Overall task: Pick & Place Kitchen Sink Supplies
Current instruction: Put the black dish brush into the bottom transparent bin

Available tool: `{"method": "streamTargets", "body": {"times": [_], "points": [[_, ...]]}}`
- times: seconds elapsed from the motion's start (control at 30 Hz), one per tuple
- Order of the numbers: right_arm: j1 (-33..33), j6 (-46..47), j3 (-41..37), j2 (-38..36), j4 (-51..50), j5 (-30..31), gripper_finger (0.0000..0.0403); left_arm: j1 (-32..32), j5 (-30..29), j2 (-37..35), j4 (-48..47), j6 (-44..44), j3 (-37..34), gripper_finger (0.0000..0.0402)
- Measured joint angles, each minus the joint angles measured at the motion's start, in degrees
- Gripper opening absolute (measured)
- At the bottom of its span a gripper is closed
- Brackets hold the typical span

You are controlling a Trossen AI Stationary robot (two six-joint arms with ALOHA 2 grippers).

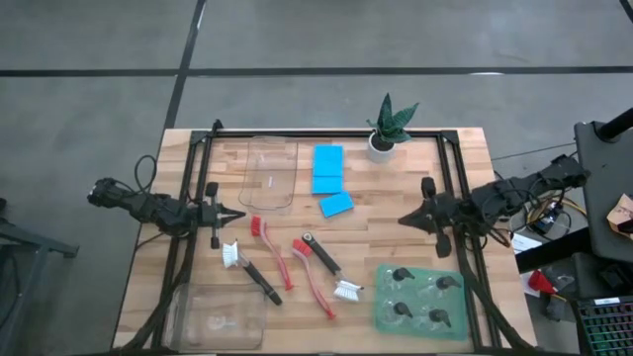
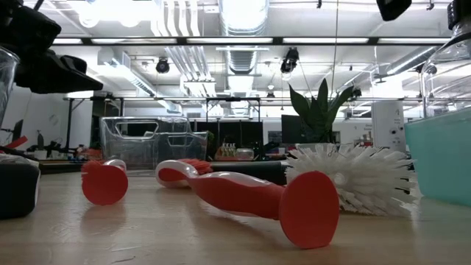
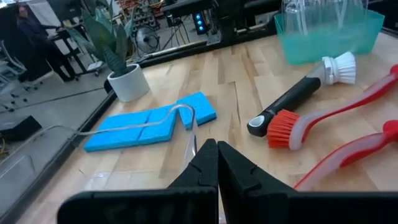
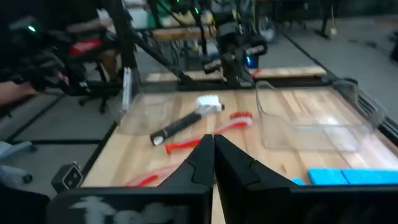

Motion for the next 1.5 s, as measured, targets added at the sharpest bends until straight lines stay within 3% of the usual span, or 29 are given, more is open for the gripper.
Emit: {"method": "streamTargets", "body": {"times": [0.17,0.5,0.87,1.17,1.37,1.5], "points": [[2.81,-4.87,-6.42,-3.73,8.72,-0.06,0.0008,0.0,0.41,0.01,1.95,-9.37,-0.21,0.0],[5.03,-5.75,-12.98,-9.93,9.36,1.15,0.0008,0.0,0.39,0.04,18.74,-22.05,-0.43,0.0],[5.02,-5.61,-21.65,-22.74,9.4,2.11,0.0008,0.0,0.41,1.75,26.28,-34.08,-0.42,0.0011],[5.03,-5.99,-28.44,-34.19,8.62,0.26,0.0008,0.0,0.41,13.87,36.64,-36.95,1.33,0.0141],[5.03,-6.21,-30.51,-35.93,7.53,-0.68,0.0008,-0.11,0.43,28.5,36.82,-35.4,10.76,0.0202],[5.03,-5.41,-31.45,-36.02,7.93,-7.0,0.0008,-0.11,2.35,39.66,34.66,-32.22,19.67,0.0212]]}}
